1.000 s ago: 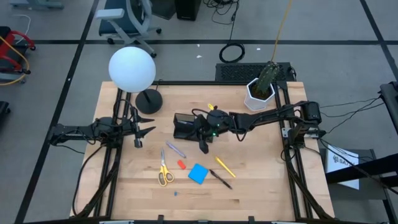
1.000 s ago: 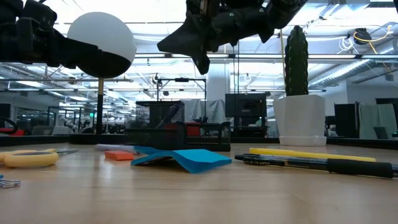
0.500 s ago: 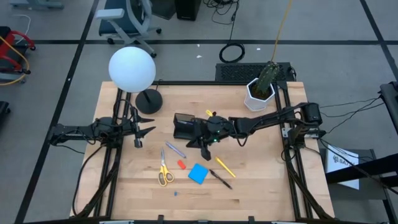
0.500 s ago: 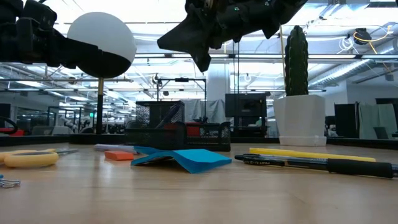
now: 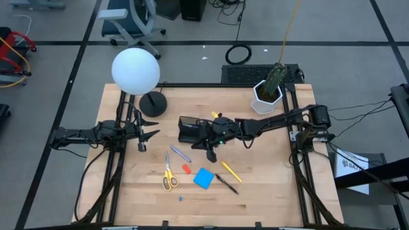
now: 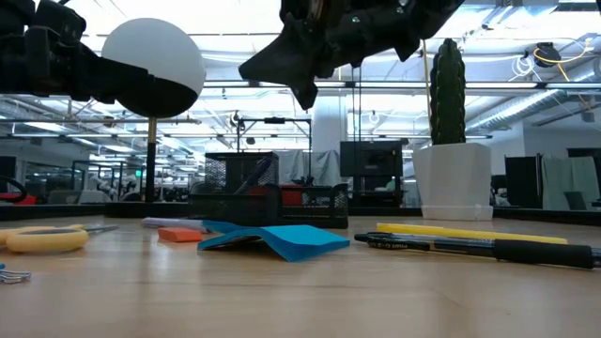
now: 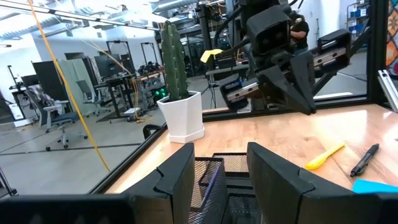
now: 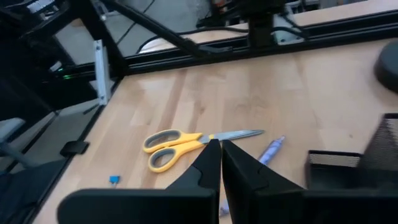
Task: Pick and place office supplies into organizer
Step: Put the purple pen into the desk organizer
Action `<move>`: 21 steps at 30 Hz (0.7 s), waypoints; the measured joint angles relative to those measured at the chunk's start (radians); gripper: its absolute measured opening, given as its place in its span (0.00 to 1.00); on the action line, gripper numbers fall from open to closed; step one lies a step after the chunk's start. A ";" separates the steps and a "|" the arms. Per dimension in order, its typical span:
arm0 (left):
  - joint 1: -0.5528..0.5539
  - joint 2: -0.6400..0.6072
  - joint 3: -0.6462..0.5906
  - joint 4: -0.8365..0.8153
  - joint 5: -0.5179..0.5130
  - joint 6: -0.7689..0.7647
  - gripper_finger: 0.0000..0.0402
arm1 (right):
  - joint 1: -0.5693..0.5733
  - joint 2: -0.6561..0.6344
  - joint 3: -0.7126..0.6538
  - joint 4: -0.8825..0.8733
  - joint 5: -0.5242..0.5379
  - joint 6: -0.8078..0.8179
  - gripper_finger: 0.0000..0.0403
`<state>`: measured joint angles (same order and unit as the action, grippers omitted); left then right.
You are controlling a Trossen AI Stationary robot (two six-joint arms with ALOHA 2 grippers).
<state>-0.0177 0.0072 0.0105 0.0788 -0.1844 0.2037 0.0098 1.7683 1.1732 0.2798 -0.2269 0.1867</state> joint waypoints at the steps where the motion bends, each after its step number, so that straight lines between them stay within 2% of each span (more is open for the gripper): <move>1: 0.000 0.000 0.000 0.000 0.000 -0.001 0.38 | -0.003 0.000 0.000 0.002 0.019 0.006 0.02; 7: 0.000 0.000 0.000 0.000 0.000 -0.001 0.38 | -0.001 0.000 0.000 0.005 0.149 -0.008 0.02; 15: 0.000 0.000 0.000 0.000 0.000 0.000 0.38 | -0.001 0.000 0.000 -0.027 0.155 -0.015 0.01; 21: 0.000 0.000 0.000 0.000 0.000 0.000 0.38 | 0.004 0.000 0.010 -0.096 0.205 0.009 0.01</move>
<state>-0.0177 0.0074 0.0105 0.0792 -0.1848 0.2039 0.0143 1.7683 1.1828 0.1835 -0.0224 0.1960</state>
